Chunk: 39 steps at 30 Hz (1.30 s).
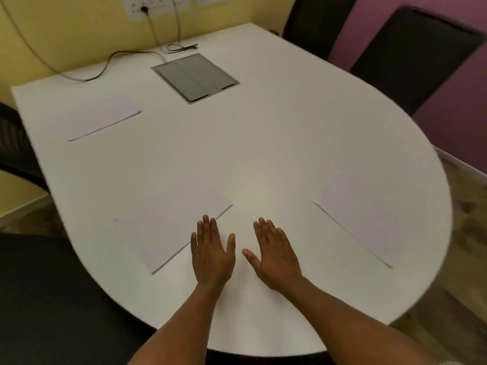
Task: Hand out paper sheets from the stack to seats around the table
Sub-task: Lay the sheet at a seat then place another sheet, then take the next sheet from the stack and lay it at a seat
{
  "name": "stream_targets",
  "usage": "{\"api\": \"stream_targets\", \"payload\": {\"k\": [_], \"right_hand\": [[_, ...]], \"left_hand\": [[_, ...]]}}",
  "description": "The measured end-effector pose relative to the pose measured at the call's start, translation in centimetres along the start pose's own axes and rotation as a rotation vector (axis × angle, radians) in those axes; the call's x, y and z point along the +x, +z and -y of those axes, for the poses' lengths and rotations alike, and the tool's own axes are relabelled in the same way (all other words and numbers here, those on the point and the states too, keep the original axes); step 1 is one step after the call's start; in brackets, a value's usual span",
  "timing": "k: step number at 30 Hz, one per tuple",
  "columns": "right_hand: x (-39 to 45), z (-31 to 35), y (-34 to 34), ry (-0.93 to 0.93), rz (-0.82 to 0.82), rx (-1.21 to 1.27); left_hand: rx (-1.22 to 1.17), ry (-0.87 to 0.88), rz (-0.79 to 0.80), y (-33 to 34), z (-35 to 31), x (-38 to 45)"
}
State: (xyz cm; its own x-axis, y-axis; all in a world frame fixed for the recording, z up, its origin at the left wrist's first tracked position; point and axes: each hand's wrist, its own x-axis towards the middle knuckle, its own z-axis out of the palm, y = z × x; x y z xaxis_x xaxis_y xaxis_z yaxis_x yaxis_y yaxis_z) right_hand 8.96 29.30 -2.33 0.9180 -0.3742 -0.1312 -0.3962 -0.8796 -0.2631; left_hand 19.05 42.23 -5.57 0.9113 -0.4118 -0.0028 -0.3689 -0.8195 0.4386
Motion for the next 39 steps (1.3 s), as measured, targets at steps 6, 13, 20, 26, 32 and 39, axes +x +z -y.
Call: {"api": "stream_targets", "payload": {"k": [6, 13, 20, 26, 32, 39], "right_hand": [[-5.1, -6.3, -3.8, 0.140, -0.080, 0.014], [-9.4, -14.8, -6.5, 0.206, -0.123, 0.065], [-13.9, -25.3, -8.7, 0.191, -0.089, 0.121], [-16.7, -32.7, -11.3, 0.132, -0.023, 0.147], [-15.6, -37.2, -13.4, 0.031, 0.015, 0.139], [-11.0, -40.1, -14.3, -0.049, 0.029, 0.197]], "left_hand": [[0.019, 0.152, 0.053, 0.2, -7.4, -3.1], [0.075, 0.272, 0.078, 1.8, -16.0, -6.3], [0.097, 0.196, 0.080, 6.0, -26.1, -10.7], [0.113, 0.100, 0.080, 9.3, -32.8, -13.2], [0.076, -0.020, 0.062, 10.6, -35.9, -13.5], [-0.038, -0.108, 0.088, 12.2, -37.9, -10.8]]}}
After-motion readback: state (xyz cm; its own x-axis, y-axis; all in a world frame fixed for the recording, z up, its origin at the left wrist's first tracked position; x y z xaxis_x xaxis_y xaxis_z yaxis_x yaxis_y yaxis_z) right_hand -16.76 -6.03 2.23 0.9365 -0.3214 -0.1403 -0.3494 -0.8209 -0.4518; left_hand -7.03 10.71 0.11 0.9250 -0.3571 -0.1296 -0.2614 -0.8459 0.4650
